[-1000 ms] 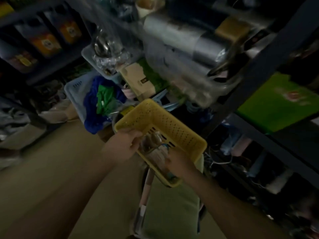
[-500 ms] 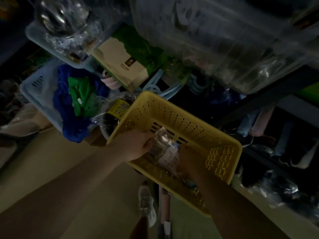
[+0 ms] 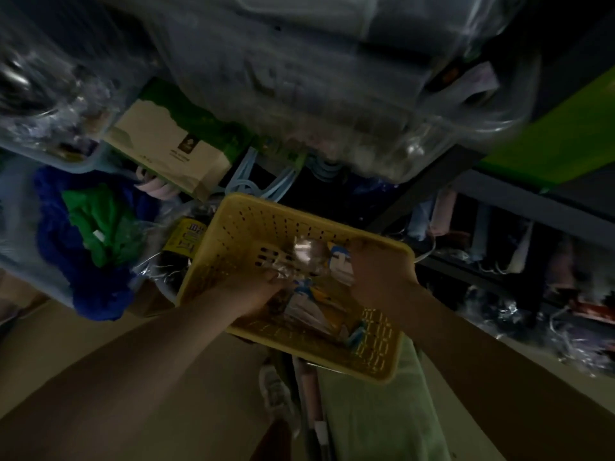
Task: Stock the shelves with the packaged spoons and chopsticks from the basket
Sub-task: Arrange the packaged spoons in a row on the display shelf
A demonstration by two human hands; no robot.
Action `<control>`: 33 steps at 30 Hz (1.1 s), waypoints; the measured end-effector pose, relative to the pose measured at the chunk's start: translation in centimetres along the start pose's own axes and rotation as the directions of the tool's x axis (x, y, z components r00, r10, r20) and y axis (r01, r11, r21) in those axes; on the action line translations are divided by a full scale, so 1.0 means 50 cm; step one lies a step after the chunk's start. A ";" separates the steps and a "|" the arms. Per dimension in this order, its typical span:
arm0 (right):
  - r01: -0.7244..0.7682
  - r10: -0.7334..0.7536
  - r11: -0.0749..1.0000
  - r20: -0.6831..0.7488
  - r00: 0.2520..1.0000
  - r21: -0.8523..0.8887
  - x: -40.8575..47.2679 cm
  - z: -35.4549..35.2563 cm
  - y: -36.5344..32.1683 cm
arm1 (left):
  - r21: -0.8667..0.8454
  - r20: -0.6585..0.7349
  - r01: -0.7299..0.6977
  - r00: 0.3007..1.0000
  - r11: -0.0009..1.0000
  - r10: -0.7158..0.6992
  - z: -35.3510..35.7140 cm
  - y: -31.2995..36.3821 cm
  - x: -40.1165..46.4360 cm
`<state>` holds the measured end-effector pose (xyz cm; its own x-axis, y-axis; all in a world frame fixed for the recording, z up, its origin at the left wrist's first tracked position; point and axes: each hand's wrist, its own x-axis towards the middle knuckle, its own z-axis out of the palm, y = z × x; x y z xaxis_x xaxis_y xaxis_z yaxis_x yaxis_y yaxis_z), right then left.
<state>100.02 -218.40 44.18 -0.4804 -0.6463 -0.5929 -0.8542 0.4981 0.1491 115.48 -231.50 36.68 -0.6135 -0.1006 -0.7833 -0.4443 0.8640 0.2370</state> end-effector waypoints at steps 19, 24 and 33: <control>0.101 -0.085 0.969 -0.080 0.993 0.225 -0.053 0.022 0.023 | -0.041 0.000 0.060 0.998 0.997 -0.060 0.031 -0.043 0.002; 0.044 -0.009 0.968 -0.137 0.990 0.249 -0.086 -0.008 0.053 | 0.207 -0.058 -0.050 0.996 0.977 0.064 -0.055 -0.025 -0.100; -0.043 0.004 0.882 0.083 0.997 0.470 -0.158 0.015 0.080 | 0.284 -0.195 -0.064 0.973 0.957 0.122 -0.142 0.056 -0.229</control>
<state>100.55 -210.89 48.85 -0.4657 -0.5942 -0.6558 -0.6389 0.7385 -0.2154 116.62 -231.41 50.37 -0.7785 -0.0882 -0.6215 -0.2007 0.9731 0.1133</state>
